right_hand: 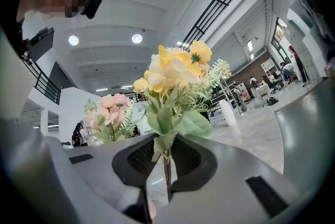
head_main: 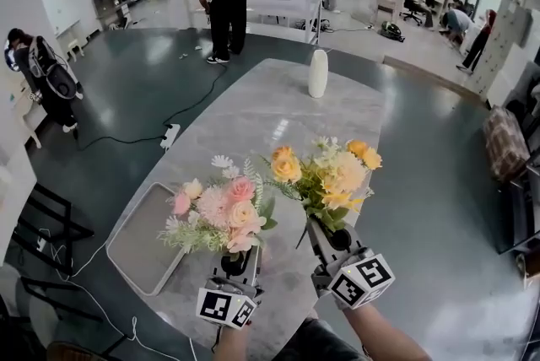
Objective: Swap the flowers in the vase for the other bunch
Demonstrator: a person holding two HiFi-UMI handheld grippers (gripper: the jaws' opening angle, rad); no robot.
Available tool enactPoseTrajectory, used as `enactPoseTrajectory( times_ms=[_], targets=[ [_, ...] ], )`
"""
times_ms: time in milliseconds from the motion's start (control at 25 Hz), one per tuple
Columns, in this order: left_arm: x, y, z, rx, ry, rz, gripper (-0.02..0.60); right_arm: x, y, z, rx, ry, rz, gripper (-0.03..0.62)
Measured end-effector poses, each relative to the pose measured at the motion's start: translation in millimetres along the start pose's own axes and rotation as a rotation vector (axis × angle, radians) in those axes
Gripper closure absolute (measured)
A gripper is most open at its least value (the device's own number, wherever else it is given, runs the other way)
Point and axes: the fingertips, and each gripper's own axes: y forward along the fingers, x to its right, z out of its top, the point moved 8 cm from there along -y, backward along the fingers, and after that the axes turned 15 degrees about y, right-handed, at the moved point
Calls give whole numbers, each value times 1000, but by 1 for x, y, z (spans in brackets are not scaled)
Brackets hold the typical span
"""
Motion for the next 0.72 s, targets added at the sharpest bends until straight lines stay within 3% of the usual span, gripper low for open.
enactPoseTrajectory(
  times_ms=[720],
  targets=[
    [-5,4,-7,-25,-8,8,497,2,8,5,10,6,2,528]
  ],
)
